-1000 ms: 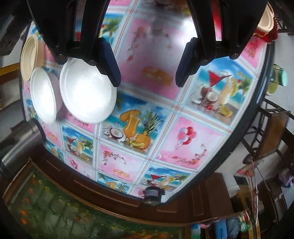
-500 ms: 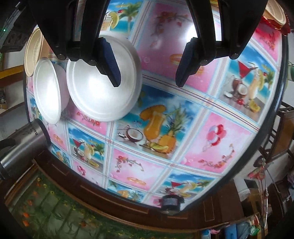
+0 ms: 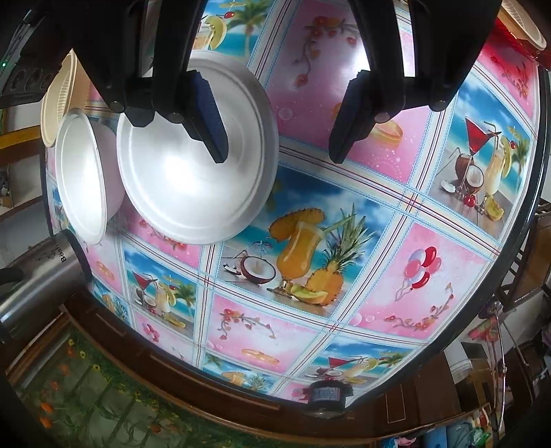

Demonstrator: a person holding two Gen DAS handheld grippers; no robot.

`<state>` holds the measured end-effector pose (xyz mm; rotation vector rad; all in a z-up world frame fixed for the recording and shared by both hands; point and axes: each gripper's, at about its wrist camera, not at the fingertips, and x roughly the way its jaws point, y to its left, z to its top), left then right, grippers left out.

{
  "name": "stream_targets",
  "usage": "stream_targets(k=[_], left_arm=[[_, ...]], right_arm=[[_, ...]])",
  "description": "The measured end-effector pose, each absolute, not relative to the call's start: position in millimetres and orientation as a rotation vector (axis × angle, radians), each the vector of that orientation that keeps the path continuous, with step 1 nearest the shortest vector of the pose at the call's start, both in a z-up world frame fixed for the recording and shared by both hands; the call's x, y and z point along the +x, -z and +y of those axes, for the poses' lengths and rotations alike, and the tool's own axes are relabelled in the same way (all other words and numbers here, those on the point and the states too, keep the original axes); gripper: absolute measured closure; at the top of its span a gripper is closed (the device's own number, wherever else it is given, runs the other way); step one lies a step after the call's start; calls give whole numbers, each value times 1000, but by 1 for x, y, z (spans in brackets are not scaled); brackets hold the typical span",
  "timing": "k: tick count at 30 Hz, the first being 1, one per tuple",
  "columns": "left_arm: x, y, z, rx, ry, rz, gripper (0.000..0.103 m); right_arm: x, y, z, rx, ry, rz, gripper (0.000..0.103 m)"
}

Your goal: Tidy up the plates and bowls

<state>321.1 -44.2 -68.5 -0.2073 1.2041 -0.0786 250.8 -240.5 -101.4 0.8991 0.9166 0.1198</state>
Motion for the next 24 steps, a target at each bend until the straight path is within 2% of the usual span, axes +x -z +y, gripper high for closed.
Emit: stream_targets(k=[3, 5, 7, 8, 10, 11, 15, 24], left_arm=[[318, 66, -44, -202, 69, 1182, 47], [318, 65, -44, -200, 70, 1176, 55], [318, 66, -45, -194, 74, 1177, 69], [318, 67, -45, -189, 76, 1180, 71], [319, 69, -46, -188, 80, 1186, 82], [319, 70, -46, -192, 86, 1189, 84], [316, 69, -49, -184, 107, 1179, 94], [305, 62, -51, -150, 102, 1148, 94]], right_arm=[[253, 102, -239, 887, -108, 913, 58], [253, 102, -239, 869, -81, 903, 58], [255, 102, -239, 854, -69, 897, 58], [256, 102, -239, 846, -70, 897, 58], [258, 103, -237, 834, -82, 901, 68], [258, 104, -238, 834, -87, 905, 75], [257, 103, -240, 839, -94, 897, 86], [253, 100, -242, 864, -110, 903, 88]])
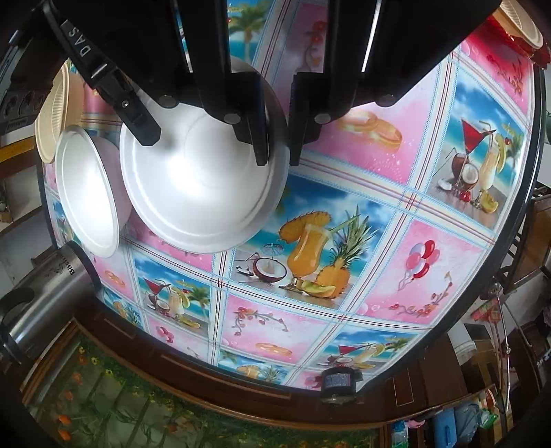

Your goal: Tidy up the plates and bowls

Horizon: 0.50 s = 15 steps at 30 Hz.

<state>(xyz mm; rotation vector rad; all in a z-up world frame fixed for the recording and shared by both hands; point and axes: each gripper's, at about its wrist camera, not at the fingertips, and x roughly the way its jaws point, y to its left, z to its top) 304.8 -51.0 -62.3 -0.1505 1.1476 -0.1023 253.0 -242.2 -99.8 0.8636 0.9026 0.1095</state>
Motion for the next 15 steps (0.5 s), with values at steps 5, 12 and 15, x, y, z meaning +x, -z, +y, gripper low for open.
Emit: stream_targets(k=[5, 12, 15], left_arm=[[289, 55, -50, -148, 100, 1126, 94], [260, 51, -53, -132, 102, 1078, 94], [243, 46, -55, -126, 113, 1044, 94]], right_arm=[[246, 94, -242, 885, -124, 911, 88], [214, 84, -248, 915, -145, 888, 88], [196, 79, -249, 909, -148, 877, 88]])
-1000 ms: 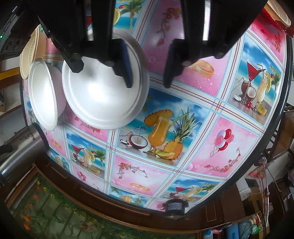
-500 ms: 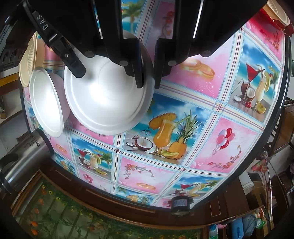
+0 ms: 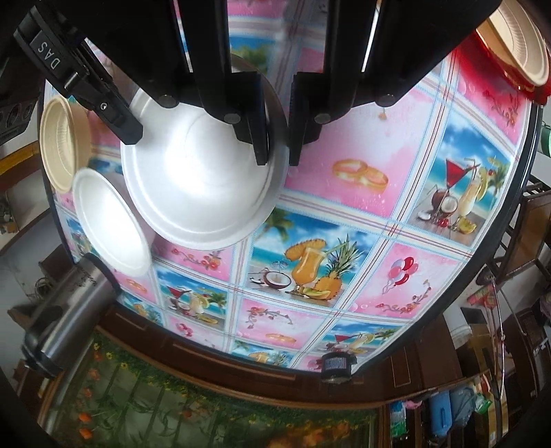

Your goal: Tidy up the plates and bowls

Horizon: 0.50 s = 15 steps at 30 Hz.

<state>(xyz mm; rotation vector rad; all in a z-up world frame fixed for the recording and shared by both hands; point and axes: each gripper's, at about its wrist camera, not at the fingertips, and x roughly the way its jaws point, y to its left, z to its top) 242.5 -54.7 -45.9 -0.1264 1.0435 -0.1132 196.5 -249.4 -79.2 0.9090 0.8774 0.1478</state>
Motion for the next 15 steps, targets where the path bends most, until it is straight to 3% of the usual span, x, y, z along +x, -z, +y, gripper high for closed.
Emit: stream_targets(k=[15], left_arm=[[159, 25, -51, -74, 136, 877, 94]], right_arm=[[121, 51, -245, 850, -181, 843, 89]])
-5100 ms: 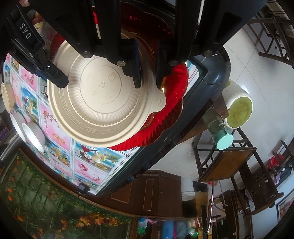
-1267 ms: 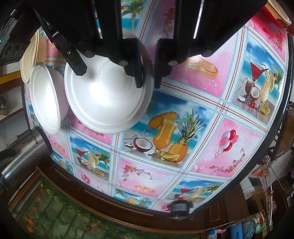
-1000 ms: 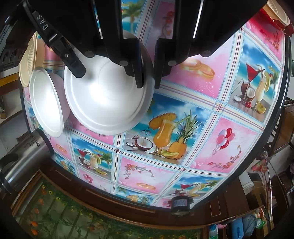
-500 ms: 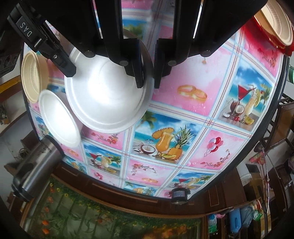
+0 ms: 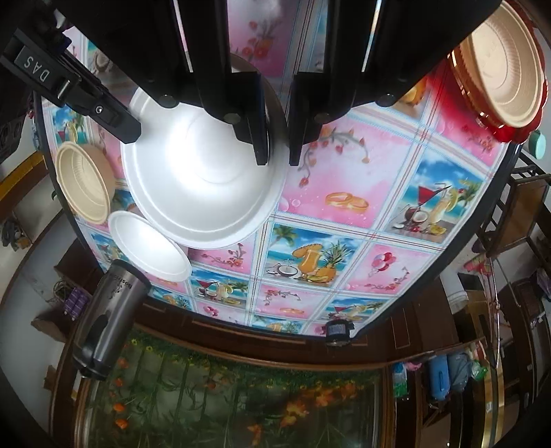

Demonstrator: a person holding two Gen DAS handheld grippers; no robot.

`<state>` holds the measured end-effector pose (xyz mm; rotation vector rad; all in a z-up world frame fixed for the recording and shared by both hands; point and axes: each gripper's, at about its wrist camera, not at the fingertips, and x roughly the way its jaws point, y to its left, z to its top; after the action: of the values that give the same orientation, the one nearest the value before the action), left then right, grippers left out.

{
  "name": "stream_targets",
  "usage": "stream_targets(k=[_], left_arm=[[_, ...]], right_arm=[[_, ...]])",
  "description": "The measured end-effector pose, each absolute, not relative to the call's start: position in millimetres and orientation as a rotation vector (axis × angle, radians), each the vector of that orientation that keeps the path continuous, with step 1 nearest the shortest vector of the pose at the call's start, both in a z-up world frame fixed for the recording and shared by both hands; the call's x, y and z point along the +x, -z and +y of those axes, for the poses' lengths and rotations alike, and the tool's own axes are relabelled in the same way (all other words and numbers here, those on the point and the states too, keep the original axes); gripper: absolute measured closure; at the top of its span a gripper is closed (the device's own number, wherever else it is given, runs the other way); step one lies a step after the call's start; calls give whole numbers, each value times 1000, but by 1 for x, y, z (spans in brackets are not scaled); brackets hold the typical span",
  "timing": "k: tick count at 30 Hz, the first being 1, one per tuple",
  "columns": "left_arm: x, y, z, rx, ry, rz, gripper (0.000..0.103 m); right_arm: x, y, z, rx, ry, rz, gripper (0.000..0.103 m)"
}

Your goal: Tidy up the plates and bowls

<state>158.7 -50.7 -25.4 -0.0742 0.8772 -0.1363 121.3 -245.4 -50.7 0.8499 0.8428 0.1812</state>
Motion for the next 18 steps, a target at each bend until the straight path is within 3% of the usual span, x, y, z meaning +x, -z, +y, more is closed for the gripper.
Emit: stream_targets(k=[18], left_arm=[[99, 8, 8, -87, 87, 784, 93]], right_arm=[[102, 37, -188, 764, -275, 876, 89]])
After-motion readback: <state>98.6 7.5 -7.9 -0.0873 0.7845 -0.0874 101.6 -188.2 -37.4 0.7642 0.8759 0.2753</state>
